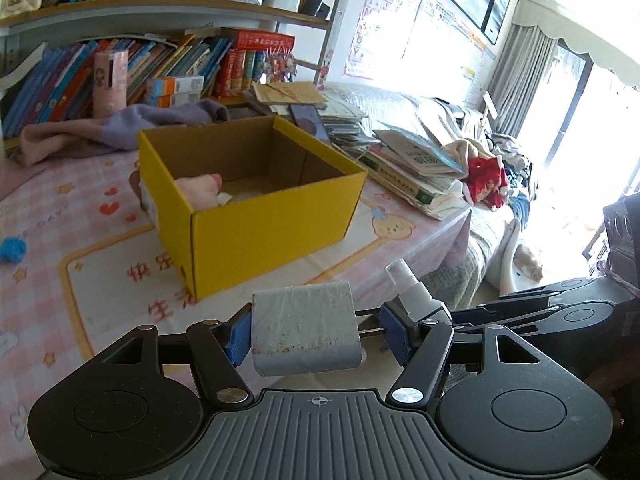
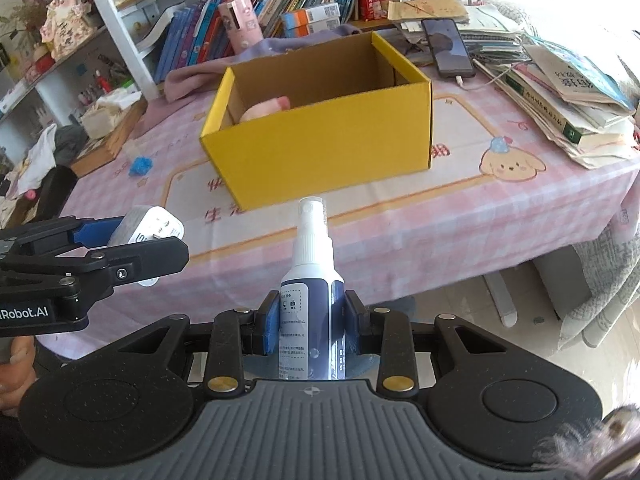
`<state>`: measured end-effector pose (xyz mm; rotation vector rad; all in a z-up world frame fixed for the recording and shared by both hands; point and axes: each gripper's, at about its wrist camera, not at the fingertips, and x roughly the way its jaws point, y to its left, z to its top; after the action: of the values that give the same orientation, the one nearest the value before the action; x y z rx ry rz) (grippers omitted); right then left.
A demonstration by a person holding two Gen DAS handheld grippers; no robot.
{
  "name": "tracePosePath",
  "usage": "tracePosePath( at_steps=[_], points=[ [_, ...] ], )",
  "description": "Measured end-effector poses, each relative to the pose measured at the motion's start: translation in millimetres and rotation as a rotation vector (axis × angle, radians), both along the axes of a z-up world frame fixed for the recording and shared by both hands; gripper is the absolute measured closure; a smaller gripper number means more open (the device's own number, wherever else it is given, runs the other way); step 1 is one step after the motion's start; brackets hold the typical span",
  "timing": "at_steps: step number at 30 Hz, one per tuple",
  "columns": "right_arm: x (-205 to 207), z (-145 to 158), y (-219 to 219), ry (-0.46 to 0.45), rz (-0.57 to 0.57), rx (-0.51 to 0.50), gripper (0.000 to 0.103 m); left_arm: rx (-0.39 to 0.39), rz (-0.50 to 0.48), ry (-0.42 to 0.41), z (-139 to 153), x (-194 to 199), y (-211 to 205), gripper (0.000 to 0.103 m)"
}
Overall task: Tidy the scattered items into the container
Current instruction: 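Lift the spray bottle and soap bar and carry them over the yellow box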
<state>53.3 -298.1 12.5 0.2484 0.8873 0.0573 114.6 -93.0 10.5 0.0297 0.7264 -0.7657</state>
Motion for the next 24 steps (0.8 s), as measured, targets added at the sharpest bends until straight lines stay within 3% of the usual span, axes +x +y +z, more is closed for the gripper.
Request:
tracePosePath(
  at_steps=[12,24],
  points=[
    [78,18,-44,-0.08,0.071,0.004,0.072,0.02,0.086,-0.114,20,57,-38,0.036],
    [194,45,-82,-0.202,0.206,-0.016,0.072,0.066,0.203,-0.154,23,122,-85,0.036]
  ],
)
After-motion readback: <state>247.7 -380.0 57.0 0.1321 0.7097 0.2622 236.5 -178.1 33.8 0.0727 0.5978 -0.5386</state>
